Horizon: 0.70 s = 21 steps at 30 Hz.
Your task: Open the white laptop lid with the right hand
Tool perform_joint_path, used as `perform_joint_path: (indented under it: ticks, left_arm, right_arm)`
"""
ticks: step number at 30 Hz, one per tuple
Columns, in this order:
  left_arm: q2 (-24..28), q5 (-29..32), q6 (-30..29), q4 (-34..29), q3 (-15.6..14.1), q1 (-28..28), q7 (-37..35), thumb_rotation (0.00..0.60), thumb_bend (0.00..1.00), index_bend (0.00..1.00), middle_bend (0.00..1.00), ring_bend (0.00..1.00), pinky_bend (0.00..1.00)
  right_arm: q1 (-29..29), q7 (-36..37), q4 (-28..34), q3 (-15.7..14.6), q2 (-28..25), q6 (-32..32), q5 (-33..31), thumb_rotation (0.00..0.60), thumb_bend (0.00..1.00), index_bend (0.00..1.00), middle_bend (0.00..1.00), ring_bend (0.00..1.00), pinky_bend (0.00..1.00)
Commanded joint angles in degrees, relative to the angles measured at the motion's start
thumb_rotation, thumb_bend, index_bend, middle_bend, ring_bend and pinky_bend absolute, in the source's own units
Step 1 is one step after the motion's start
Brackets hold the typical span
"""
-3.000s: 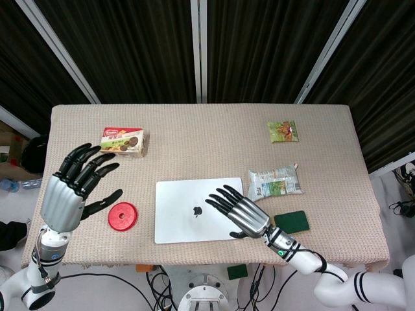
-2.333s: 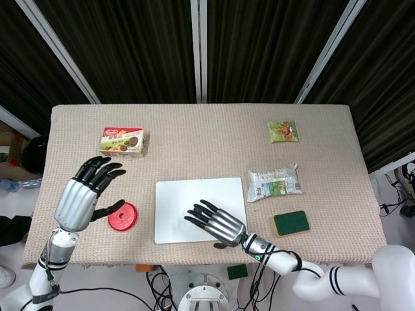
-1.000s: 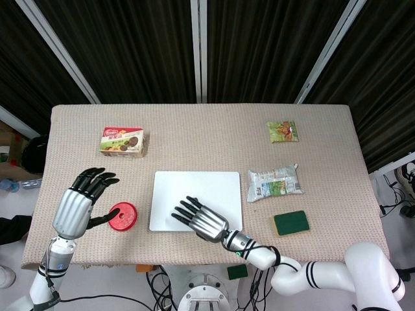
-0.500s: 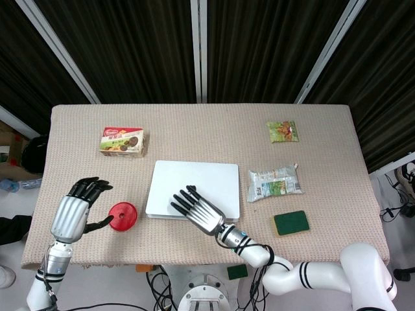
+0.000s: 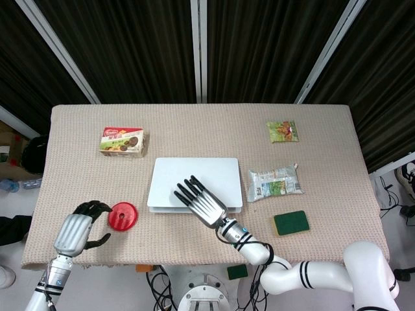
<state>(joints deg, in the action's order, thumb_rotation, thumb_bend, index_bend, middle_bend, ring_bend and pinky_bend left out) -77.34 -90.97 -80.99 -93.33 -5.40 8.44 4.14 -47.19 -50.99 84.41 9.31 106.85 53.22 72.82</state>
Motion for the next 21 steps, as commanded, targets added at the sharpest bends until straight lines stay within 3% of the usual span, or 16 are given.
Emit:
perform_joint_path:
  ticks: [1, 10, 21]
  left_arm:
    - [-0.5, -1.9, 3.0, -0.4, -1.4, 1.5, 0.3, 0.600, 0.43, 0.28, 0.24, 0.17, 0.20]
    - [-1.8, -4.1, 8.5, -1.1, -2.0, 5.0, -1.2, 0.566, 0.48, 0.15, 0.13, 0.09, 0.17]
    - [-5.0, -0.7, 12.8, 1.5, 0.4, 7.5, -0.7, 0.490, 0.48, 0.12, 0.09, 0.05, 0.16]
  right_arm:
    - [-0.6, -1.1, 0.5, 0.3, -0.3, 0.3, -0.6, 0.600, 0.65, 0.00, 0.00, 0.00, 0.00]
    - [-1.9, -2.7, 1.0, 0.6, -0.7, 1.0, -2.4, 0.600, 0.67, 0.00, 0.00, 0.00, 0.00]
    - [-3.2, -3.6, 1.3, 0.6, -0.8, 1.8, -3.7, 0.600, 0.67, 0.00, 0.00, 0.00, 0.00]
